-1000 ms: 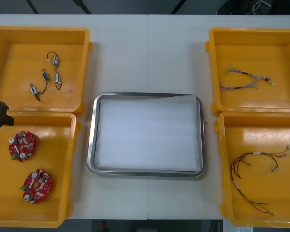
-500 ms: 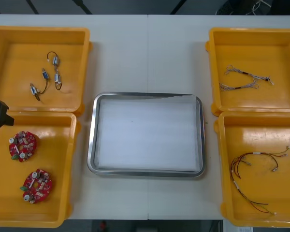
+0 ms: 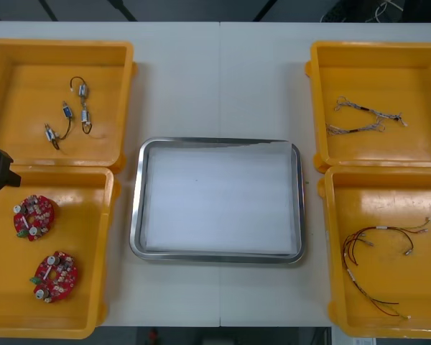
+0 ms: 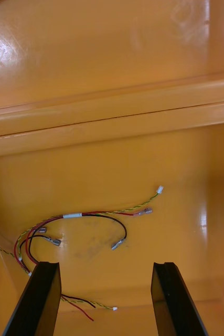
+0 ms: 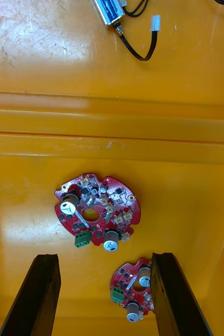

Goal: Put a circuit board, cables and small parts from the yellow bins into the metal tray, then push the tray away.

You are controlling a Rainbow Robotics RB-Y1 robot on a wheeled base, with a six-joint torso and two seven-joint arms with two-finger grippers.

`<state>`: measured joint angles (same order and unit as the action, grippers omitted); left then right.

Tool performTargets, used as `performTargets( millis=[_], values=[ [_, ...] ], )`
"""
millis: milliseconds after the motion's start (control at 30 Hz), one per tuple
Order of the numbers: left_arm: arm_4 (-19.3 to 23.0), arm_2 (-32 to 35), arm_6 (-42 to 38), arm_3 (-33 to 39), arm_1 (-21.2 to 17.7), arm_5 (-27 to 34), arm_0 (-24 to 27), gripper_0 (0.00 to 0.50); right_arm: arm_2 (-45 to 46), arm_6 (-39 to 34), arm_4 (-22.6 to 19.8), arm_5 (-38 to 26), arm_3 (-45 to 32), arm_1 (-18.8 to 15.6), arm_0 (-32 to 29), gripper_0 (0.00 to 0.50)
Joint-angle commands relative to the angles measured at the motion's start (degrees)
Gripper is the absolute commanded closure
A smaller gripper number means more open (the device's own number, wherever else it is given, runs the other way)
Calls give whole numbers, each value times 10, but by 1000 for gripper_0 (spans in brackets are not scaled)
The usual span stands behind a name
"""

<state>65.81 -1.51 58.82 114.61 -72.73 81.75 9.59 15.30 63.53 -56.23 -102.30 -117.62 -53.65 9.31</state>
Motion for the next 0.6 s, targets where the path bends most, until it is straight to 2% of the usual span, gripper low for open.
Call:
performTargets(
  millis=[33,600],
  values=[
    [-5,8,20,10,-28,-4,-8,0,11,5,4,-4,-2,3,-4,0],
    [-5,8,20,10,-28,-4,-8,0,11,5,4,-4,-2,3,-4,0]
  ],
)
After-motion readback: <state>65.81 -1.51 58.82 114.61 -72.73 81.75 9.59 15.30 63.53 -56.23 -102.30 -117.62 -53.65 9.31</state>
